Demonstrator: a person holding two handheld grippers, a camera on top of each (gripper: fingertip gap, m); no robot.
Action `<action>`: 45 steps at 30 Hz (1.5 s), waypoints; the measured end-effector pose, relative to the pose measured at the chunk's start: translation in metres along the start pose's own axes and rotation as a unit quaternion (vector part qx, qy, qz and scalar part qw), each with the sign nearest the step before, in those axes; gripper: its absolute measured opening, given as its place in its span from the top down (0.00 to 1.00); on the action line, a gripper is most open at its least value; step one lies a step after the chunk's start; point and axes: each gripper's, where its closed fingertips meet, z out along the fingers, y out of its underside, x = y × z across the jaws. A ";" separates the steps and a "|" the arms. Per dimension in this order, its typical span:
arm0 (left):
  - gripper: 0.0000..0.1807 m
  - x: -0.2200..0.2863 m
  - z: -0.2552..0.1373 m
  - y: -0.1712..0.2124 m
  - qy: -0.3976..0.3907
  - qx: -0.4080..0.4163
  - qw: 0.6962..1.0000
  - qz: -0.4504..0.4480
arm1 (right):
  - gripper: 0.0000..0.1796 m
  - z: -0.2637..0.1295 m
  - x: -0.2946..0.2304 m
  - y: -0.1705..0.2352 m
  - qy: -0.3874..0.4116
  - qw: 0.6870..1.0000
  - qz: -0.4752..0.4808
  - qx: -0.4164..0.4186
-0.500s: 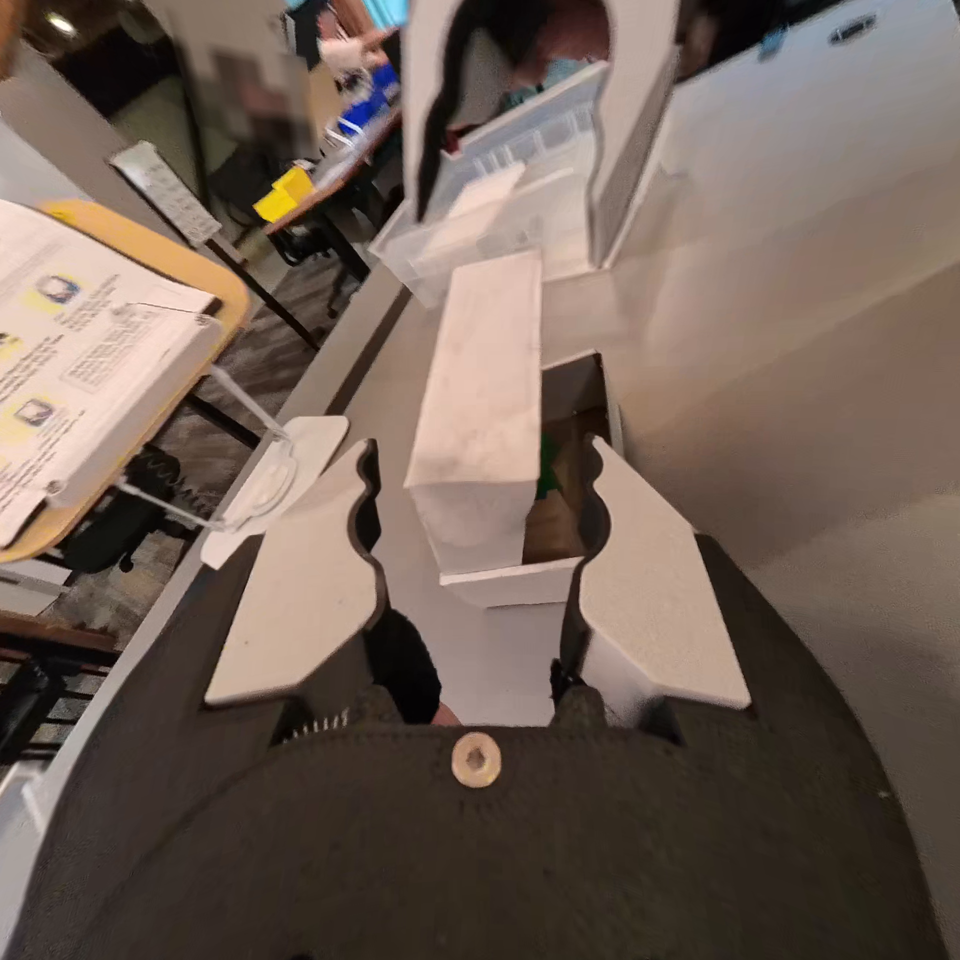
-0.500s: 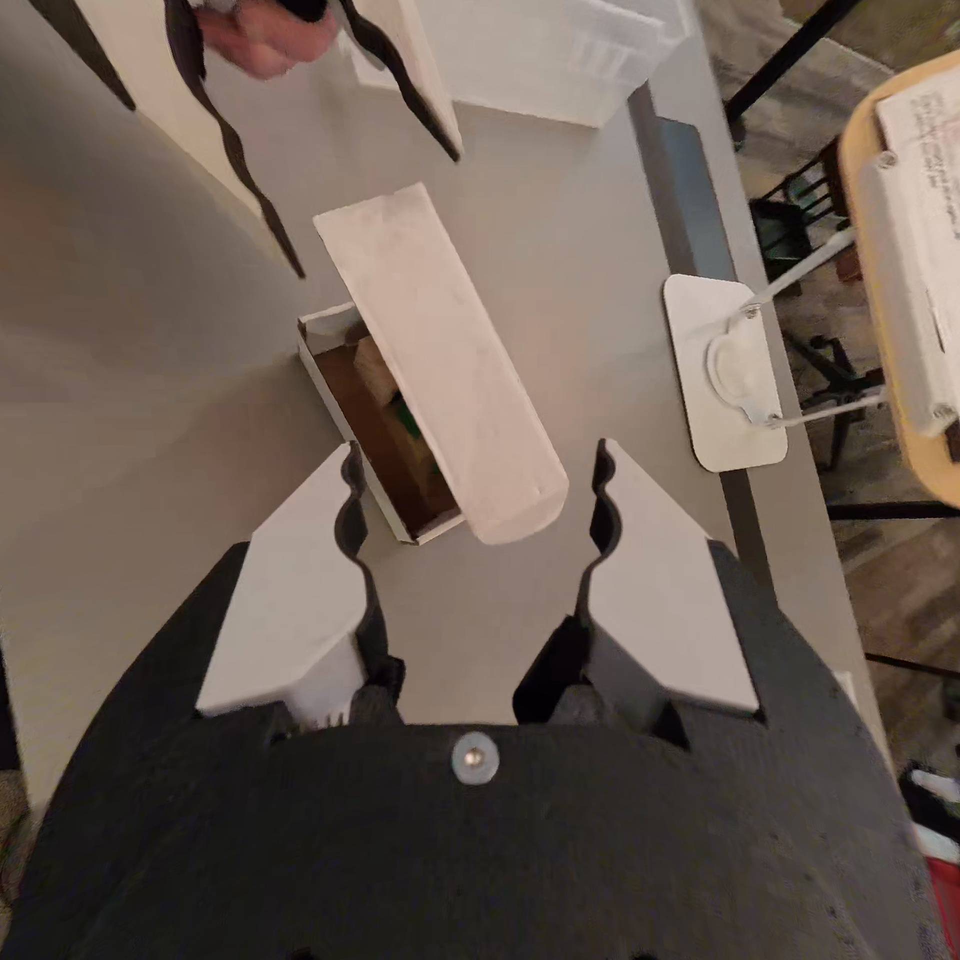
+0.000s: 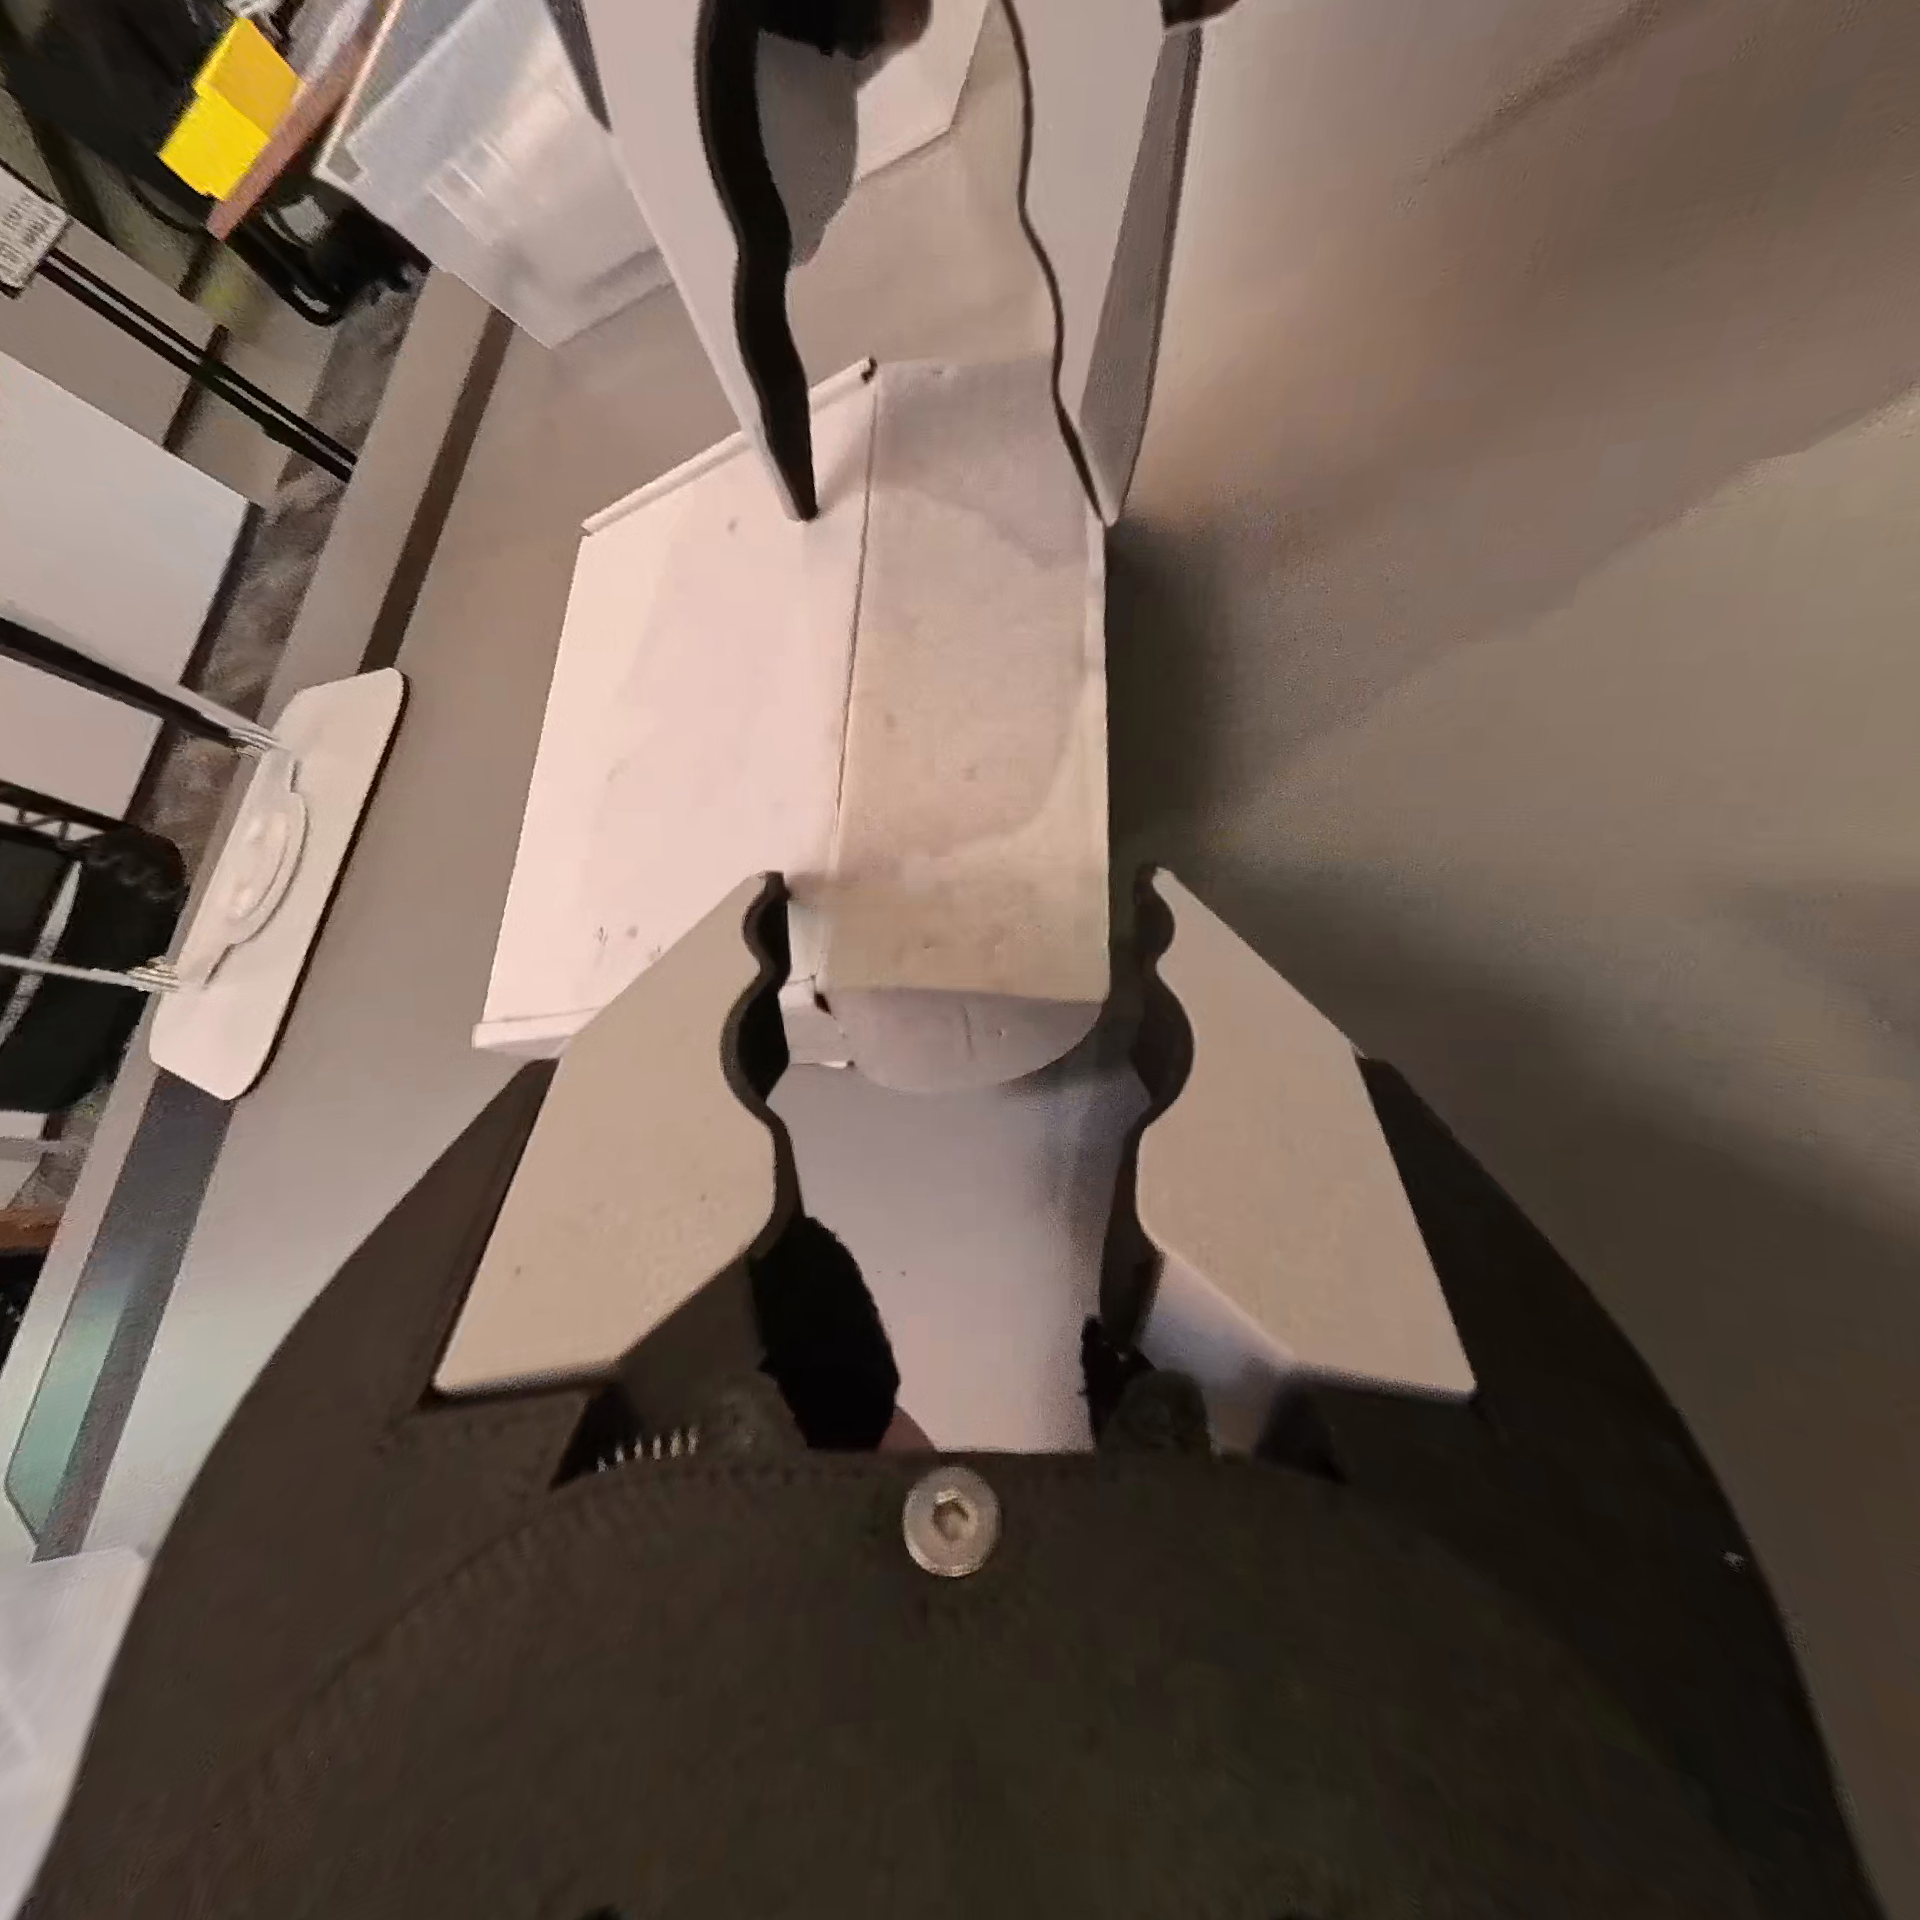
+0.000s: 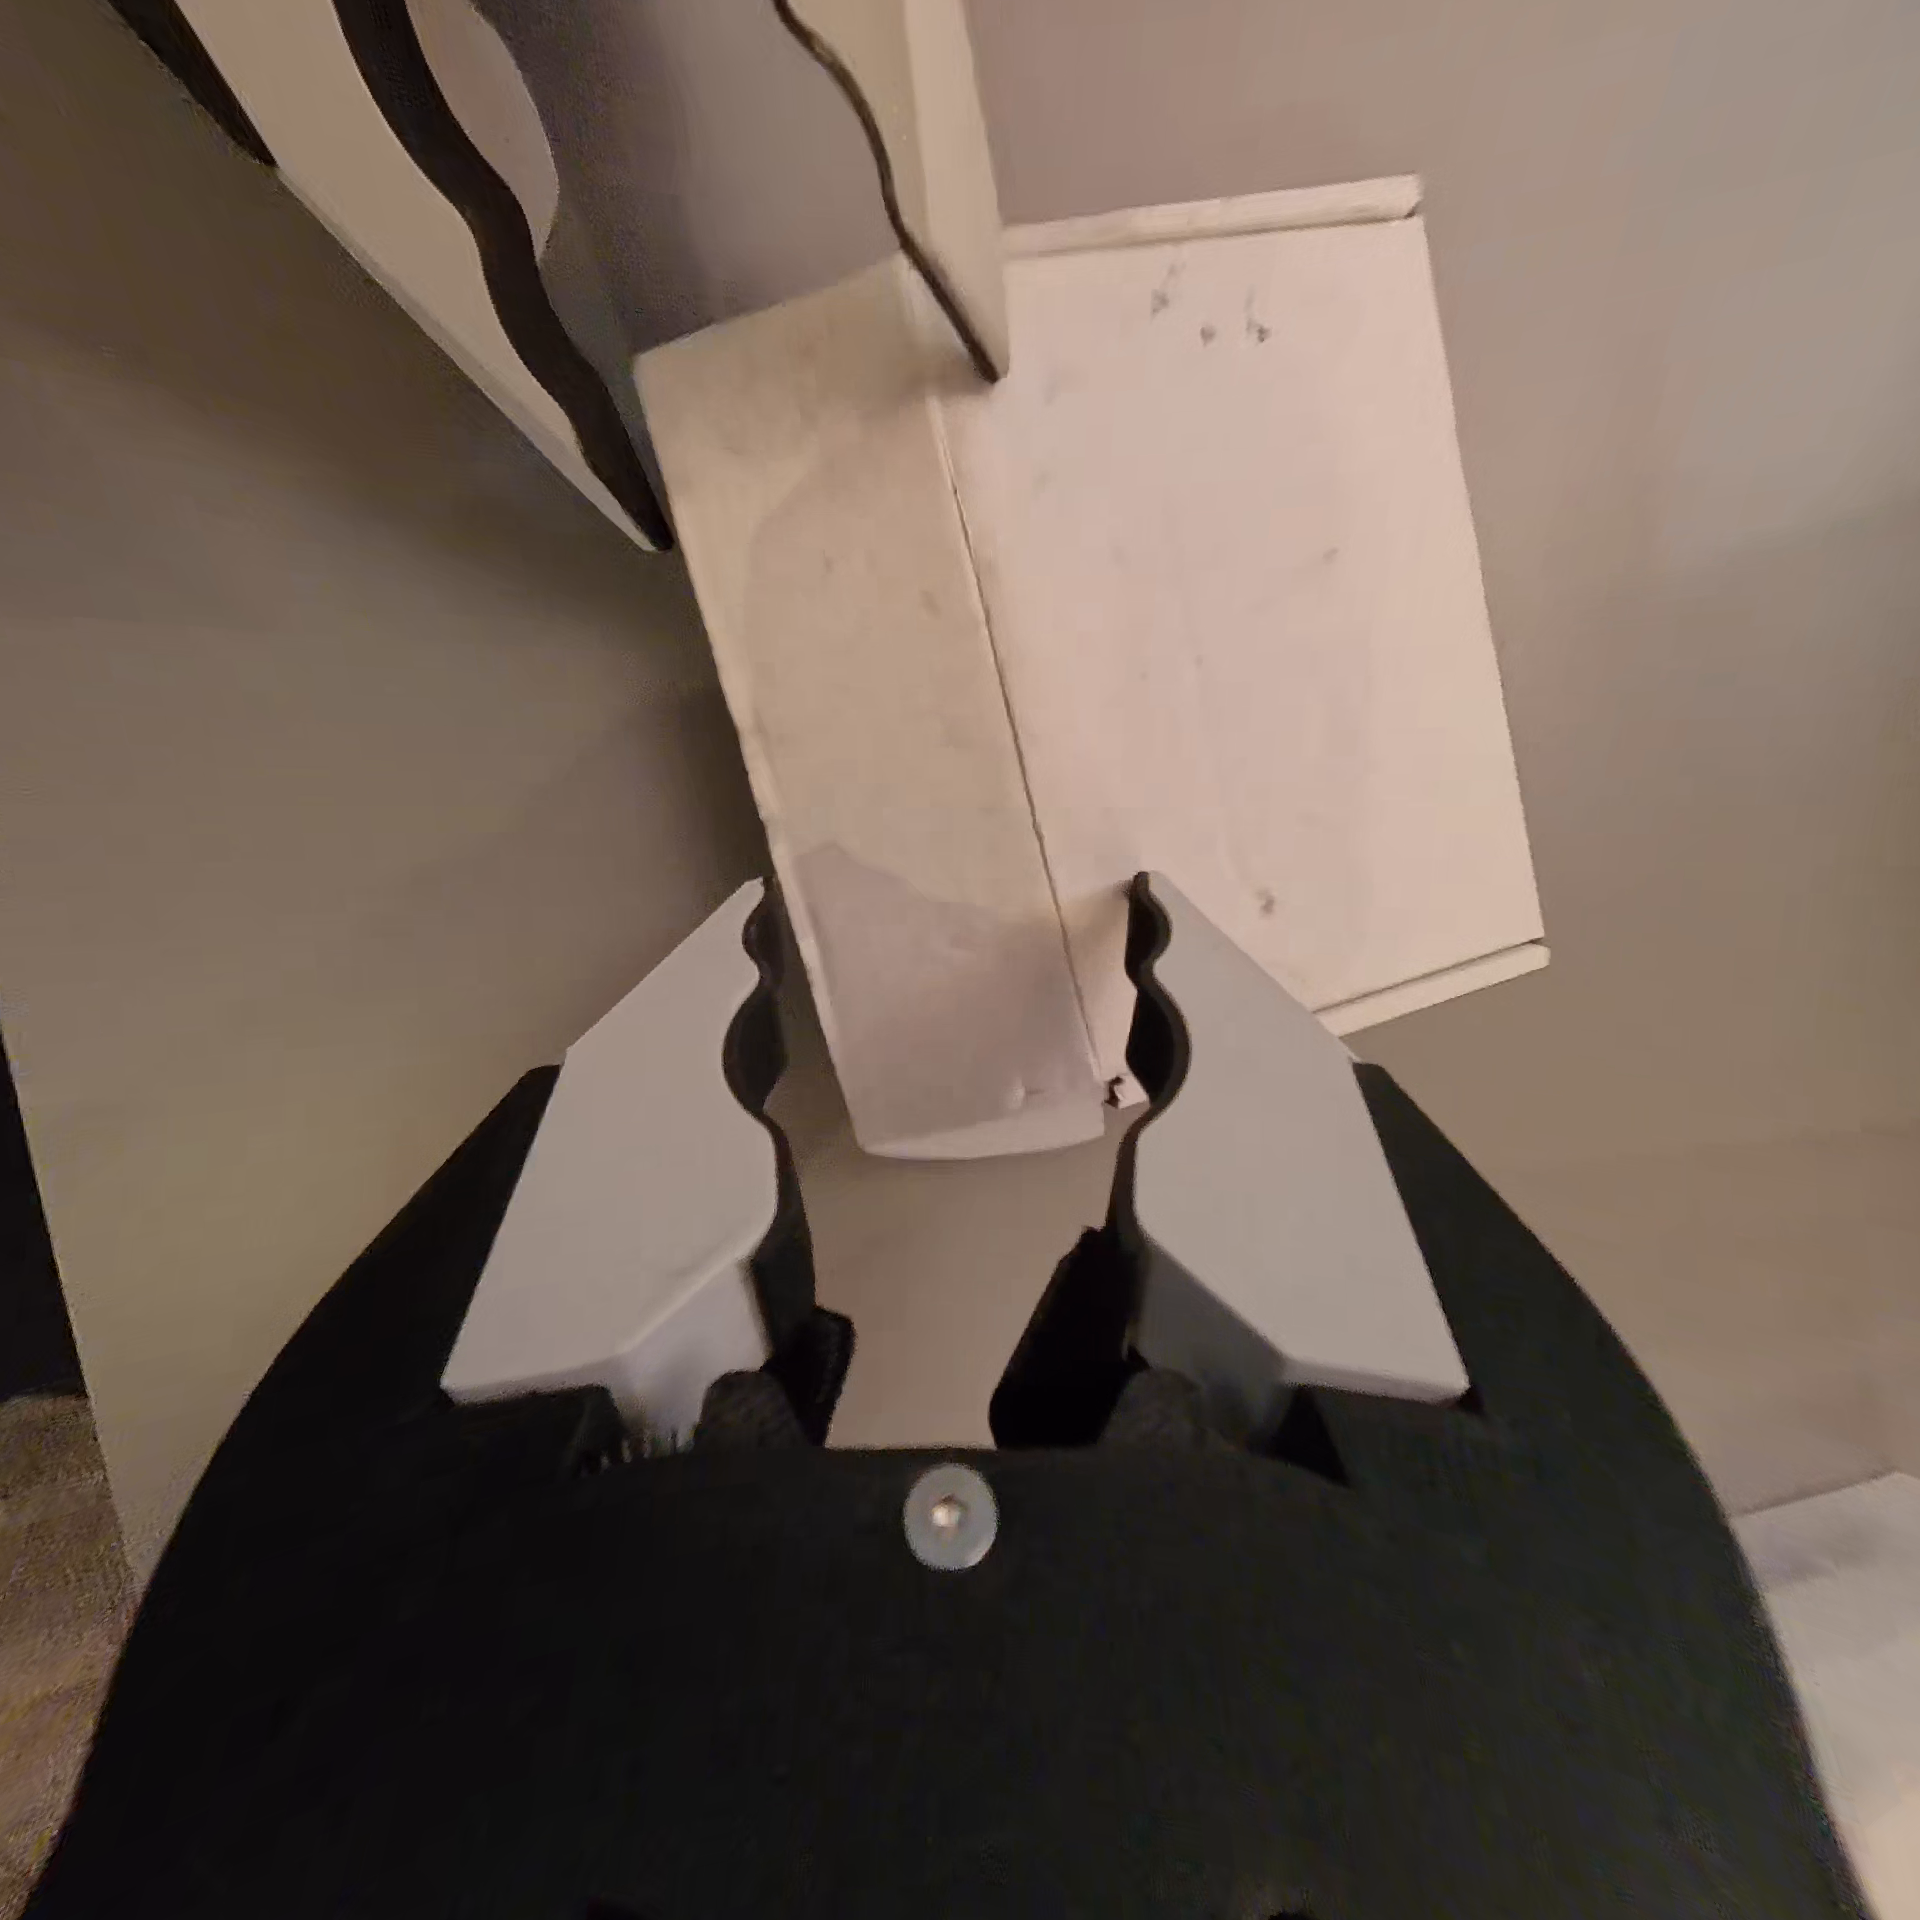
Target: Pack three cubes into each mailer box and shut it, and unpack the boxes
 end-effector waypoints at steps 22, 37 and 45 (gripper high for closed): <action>0.61 -0.043 -0.005 0.032 0.098 -0.097 0.979 0.151 | 0.68 -0.006 0.041 0.037 0.033 0.981 -0.186 -0.052; 0.57 -0.037 0.001 0.027 0.177 -0.057 0.981 0.061 | 0.67 -0.008 0.039 0.033 -0.030 0.989 -0.141 -0.026; 0.58 -0.038 0.001 0.029 0.176 -0.066 0.979 0.075 | 0.71 -0.007 0.042 0.032 -0.017 0.987 -0.155 -0.036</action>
